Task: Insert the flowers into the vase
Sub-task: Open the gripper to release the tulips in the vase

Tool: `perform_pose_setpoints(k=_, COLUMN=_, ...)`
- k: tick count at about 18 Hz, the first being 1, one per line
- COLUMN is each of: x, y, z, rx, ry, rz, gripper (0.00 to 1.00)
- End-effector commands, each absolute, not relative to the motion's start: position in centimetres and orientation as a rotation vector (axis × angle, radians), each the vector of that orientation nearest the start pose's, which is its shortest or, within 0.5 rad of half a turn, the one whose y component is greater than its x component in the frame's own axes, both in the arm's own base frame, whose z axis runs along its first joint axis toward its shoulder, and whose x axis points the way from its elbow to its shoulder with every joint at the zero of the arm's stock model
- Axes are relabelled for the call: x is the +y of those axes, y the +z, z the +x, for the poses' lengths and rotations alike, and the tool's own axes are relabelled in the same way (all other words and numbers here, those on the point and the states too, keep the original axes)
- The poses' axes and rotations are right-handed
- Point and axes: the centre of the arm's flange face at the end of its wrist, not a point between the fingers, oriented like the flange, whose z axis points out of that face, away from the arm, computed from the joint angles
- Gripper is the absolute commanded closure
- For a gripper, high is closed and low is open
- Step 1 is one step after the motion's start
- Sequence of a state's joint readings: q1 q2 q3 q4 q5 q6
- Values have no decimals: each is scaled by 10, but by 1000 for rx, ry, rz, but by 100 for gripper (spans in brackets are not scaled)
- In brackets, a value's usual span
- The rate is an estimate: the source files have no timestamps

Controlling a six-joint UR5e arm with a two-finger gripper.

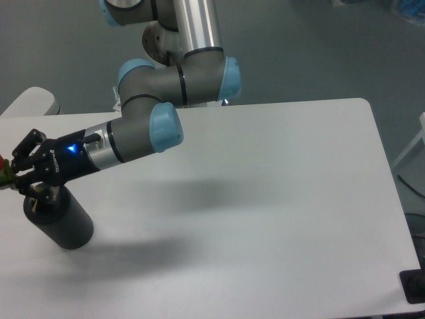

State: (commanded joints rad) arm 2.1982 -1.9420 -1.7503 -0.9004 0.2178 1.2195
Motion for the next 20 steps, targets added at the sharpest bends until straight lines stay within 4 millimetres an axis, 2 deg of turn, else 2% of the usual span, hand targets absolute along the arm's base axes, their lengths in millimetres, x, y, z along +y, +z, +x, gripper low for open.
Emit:
perform_pose_setpoints(k=8, x=617, y=325, z=-164, rx=627, ry=-808, rz=-1784, gripper=69)
perform_pose_setpoints(k=13, x=613, y=306, z=-172, rx=639, ry=-778, rz=-1837, gripper=65)
perform_pose_setpoints(k=14, x=611, y=304, z=-175, rx=633, ry=-773, rz=-1840, gripper=59)
perform_pose_setpoints(k=18, x=605, y=301, z=-182, rx=611, ry=-772, rz=-1848, gripper=21)
perform_pose_setpoints(k=20, x=601, y=299, z=-188, rx=594, ry=-770, rz=-1853, gripper=8)
